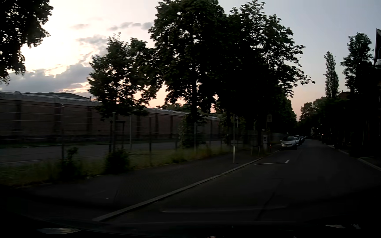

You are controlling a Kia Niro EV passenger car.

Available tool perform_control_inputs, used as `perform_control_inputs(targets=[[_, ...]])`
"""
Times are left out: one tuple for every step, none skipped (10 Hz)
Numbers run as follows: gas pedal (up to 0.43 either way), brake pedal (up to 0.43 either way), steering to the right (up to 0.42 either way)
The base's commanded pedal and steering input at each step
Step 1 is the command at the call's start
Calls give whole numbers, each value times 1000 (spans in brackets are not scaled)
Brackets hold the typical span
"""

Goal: Follow the waypoints while adhering to traffic rules and regulations

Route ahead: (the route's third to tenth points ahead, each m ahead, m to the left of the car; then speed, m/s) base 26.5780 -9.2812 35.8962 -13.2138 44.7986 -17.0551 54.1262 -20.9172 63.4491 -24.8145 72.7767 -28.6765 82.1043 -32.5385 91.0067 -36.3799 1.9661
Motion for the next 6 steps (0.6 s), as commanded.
perform_control_inputs(targets=[[39, 0, 468], [39, 0, 466], [59, 0, 463], [67, 0, 461], [87, 0, 461], [98, 0, 460]])
